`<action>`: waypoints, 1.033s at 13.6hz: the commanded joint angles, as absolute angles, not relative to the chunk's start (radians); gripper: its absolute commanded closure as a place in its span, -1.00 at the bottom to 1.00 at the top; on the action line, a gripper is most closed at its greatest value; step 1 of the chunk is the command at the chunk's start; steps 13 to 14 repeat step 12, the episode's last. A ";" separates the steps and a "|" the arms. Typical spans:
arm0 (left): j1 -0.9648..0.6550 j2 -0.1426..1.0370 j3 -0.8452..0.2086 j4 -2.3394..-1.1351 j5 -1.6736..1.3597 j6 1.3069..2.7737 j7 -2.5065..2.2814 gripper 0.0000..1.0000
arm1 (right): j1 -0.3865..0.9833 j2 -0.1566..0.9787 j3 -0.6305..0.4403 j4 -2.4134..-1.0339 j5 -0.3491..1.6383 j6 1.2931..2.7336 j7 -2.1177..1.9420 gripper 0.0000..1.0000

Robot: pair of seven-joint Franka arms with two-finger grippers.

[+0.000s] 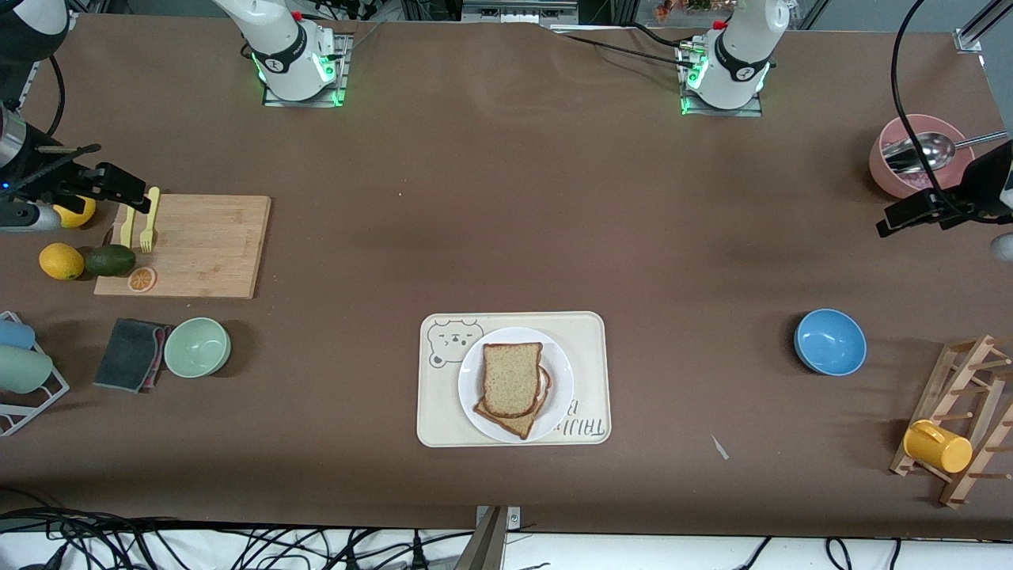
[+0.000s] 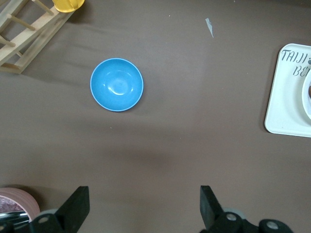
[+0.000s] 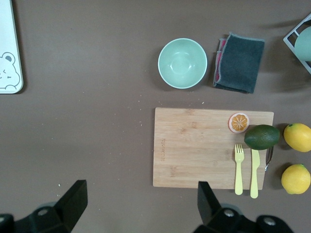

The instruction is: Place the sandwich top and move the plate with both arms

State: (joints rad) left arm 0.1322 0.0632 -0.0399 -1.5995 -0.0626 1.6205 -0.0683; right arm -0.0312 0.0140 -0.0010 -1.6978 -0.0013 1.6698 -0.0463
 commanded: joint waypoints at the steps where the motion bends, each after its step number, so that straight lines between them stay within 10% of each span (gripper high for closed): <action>1: 0.137 0.037 -0.046 -1.594 -0.086 1.606 -0.051 -1.00 | -0.041 0.009 0.005 -1.689 0.000 1.655 -0.063 -1.00; 14: 0.124 0.049 -0.040 -1.536 -0.072 1.588 -0.048 -1.00 | -0.041 0.009 0.005 -1.687 0.000 1.655 -0.061 -1.00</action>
